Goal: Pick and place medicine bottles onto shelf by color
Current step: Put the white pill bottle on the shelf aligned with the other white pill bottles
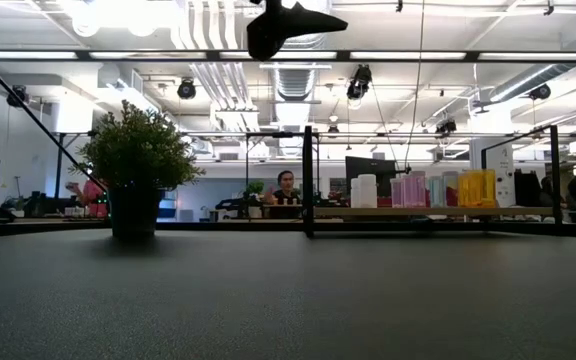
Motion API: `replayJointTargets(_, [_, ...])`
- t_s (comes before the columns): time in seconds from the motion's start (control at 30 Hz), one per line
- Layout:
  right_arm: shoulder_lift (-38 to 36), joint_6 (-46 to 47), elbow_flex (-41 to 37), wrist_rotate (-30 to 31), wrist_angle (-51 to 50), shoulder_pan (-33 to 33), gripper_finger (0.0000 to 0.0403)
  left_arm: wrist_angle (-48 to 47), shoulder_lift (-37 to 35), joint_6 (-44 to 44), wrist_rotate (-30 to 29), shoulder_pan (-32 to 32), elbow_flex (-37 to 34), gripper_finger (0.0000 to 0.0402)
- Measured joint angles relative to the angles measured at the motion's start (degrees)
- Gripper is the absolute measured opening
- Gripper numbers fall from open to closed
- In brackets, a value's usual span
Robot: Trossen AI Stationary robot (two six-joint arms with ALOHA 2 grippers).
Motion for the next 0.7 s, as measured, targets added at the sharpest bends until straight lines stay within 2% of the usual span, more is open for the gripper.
replayJointTargets(0.1, [1.11,-1.43,-1.85,-0.01,6.31,0.23,0.0244,0.03,0.00,-0.07,-2.63,-1.22,-0.01,0.0276])
replayJointTargets(0.2, [2.67,-2.26,-3.59,0.88,7.37,0.12,0.0244,0.38,0.00,-0.09,-4.37,-1.94,-0.02,0.0276])
replayJointTargets(0.33, [3.67,-1.19,-6.91,1.72,8.82,0.12,0.0244,1.74,0.00,-0.10,-4.70,-2.58,-0.07,0.0276])
replayJointTargets(0.57, [3.58,1.70,-13.96,0.82,20.69,0.65,0.0244,4.78,0.00,-0.07,-4.72,-3.14,-0.09,0.0276])
replayJointTargets(0.7, [3.57,4.44,-17.30,0.85,21.17,0.60,0.0244,4.75,0.00,-0.08,-4.73,-3.12,-0.09,0.0276])
